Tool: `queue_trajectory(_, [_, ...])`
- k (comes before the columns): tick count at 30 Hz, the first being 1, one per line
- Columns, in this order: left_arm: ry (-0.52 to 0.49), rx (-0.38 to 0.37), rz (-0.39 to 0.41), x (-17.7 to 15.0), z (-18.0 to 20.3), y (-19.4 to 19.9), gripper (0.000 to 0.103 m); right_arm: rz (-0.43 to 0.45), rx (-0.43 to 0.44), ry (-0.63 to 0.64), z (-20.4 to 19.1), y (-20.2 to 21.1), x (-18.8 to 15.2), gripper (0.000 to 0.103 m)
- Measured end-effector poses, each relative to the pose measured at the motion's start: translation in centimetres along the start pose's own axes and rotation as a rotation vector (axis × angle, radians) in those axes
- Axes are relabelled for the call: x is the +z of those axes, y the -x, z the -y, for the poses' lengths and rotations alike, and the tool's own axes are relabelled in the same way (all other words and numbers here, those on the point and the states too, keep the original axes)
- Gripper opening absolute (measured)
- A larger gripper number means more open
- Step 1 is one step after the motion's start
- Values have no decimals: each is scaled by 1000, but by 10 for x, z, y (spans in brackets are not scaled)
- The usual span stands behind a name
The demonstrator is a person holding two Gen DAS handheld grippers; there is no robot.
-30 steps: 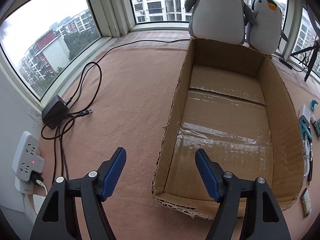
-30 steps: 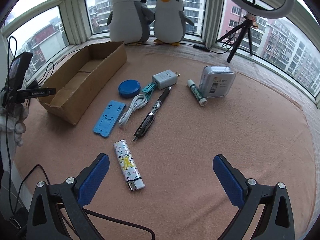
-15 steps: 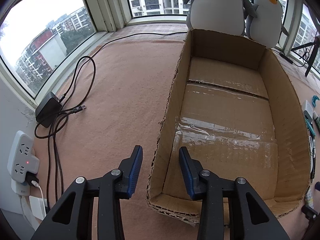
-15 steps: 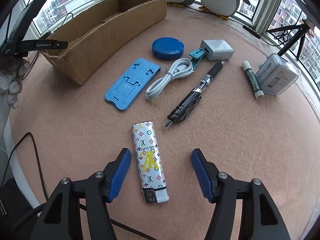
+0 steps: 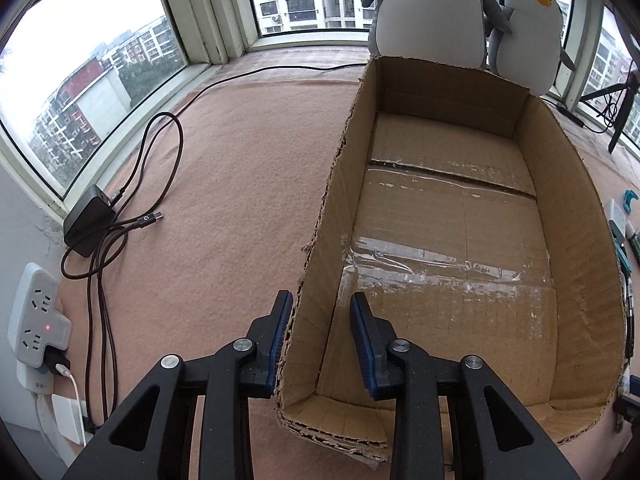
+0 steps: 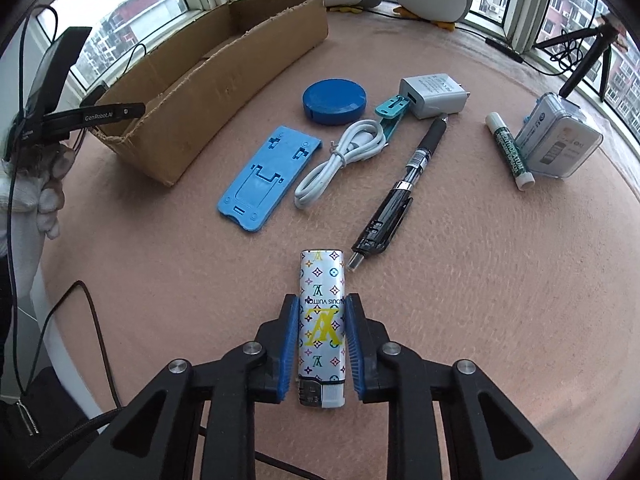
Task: Organize rigid objects
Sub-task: 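Carry the lighter with the right gripper into the cardboard box and release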
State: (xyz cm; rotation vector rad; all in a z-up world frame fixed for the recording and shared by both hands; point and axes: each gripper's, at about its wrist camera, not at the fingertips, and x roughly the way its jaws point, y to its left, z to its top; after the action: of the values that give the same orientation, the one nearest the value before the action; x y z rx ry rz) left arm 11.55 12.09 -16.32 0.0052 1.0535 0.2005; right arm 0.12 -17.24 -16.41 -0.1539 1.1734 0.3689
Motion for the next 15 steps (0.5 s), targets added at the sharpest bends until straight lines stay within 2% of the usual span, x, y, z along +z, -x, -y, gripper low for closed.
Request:
queue_trajectory(7, [-2, 2, 5, 0, 1, 0, 32, 53, 27, -46, -3, 21, 2, 21])
queue_trajectory(15, [-5, 4, 9, 0, 1, 0, 32, 185, 77, -17, -29, 58, 49, 21])
